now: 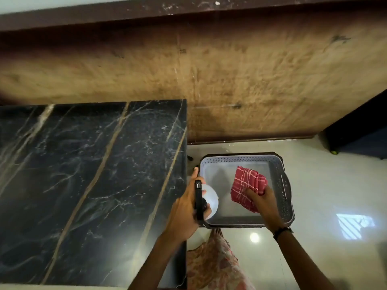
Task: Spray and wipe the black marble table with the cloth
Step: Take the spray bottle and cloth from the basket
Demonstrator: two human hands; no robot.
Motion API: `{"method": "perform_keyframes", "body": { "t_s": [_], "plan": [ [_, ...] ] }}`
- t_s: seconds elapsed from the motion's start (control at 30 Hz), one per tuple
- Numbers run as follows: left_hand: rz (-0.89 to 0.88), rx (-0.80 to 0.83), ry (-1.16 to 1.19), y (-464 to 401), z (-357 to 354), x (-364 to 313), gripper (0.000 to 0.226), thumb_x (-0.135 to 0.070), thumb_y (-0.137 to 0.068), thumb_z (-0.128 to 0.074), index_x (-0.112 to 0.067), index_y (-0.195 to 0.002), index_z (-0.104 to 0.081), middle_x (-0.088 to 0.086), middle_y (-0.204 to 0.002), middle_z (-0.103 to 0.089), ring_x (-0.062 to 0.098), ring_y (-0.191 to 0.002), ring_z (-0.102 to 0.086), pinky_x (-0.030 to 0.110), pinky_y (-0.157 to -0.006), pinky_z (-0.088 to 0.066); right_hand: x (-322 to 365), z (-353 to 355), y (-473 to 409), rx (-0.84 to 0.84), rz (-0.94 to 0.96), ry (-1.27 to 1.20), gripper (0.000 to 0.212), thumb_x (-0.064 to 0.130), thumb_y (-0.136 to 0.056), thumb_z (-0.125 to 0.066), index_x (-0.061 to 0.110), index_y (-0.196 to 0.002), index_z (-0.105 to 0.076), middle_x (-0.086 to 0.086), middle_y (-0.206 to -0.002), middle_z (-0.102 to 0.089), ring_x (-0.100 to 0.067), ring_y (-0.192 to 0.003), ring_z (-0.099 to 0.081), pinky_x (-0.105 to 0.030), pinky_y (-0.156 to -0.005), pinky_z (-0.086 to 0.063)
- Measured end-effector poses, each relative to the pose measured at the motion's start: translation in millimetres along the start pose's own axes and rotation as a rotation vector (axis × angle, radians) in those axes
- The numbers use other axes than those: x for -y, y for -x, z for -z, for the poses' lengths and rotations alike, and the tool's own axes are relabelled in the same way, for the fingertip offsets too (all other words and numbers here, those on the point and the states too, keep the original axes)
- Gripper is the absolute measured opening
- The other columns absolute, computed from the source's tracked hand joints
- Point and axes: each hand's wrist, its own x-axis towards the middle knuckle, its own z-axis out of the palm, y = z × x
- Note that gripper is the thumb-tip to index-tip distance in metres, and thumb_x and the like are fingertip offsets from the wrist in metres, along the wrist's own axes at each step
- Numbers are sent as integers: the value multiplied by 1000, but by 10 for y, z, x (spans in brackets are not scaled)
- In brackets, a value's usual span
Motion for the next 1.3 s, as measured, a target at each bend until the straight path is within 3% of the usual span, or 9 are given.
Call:
{"method": "perform_keyframes", "body": {
  "t_s": [0.1,0.27,0.5,0.73,0.83,1.03,1.13,1.2,1.3],
  "plan": [
    [-3,-123,-7,432,502,11,82,-38,-74,-60,-46,-143,-16,-54,-121,-33,0,-105,-53,16,-80,-44,311,-216,447,72,94,-19,37,16,-91,-63,17,-127,-54,-1,-111,-67,-14,-96,-67,-23,-69,-55],
    [95,-371,-42,1119,1238,430,46,-41,-64,-57,-46,-106,-41,-29,-97,-55,-4,-76,-58,12,-66,-39,610,-1049,1107,167,147,-8,37,18,-91,-62,18,-127,-53,3,-105,-67,-12,-91,-67,-24,-70,-52],
    [186,-581,299,2153,2430,1503,22,-18,-73,-61,-8,-90,-53,-2,-79,-56,22,-67,-54,49,-67,-48,547,-3140,2049,394,61,53,35,5,-89,-65,15,-121,-58,-8,-111,-69,-22,-95,-68,-35,-83,-54],
    [381,-652,288,2822,3324,2304,10,0,-83,-62,-9,-87,-62,2,-73,-64,11,-56,-59,31,-62,-47,442,-4780,2558,571,-3,143,30,10,-88,-66,23,-115,-59,-5,-113,-68,-16,-93,-65,-31,-80,-52],
    [454,-635,332,2971,3496,2476,10,-2,-84,-63,-10,-89,-65,-1,-69,-63,13,-55,-57,39,-65,-49,512,-5252,2591,636,-54,53,31,16,-87,-69,24,-115,-60,-4,-115,-69,-18,-98,-67,-36,-86,-55],
    [459,-617,410,3018,3599,2579,7,-6,-87,-60,-5,-90,-67,7,-72,-64,47,-67,-57,63,-72,-49,476,-5440,2624,379,330,485,58,21,-79,-77,13,-128,-47,-6,-129,-48,-22,-119,-49,-31,-98,-40],
    [430,-598,430,2919,3657,2565,7,-9,-87,-61,-11,-85,-68,5,-74,-67,30,-62,-58,47,-58,-52,386,-5273,2828,859,394,507,88,34,-70,-85,35,-139,-30,13,-139,-35,-10,-131,-34,-21,-106,-34],
    [429,-582,455,2802,3693,2533,7,-15,-88,-61,-14,-85,-67,-3,-66,-64,13,-57,-57,36,-53,-51,278,-5220,3033,1231,216,513,106,31,-70,-86,41,-147,-15,13,-152,-24,-12,-140,-27,-35,-115,-33],
    [461,-572,568,2604,3743,2491,10,-27,-87,-64,-19,-88,-68,-5,-71,-67,5,-52,-58,18,-51,-45,172,-5294,3244,1266,196,487,110,36,-67,-87,48,-145,-10,24,-148,-28,-1,-136,-33,-28,-112,-38]
  ]
}}
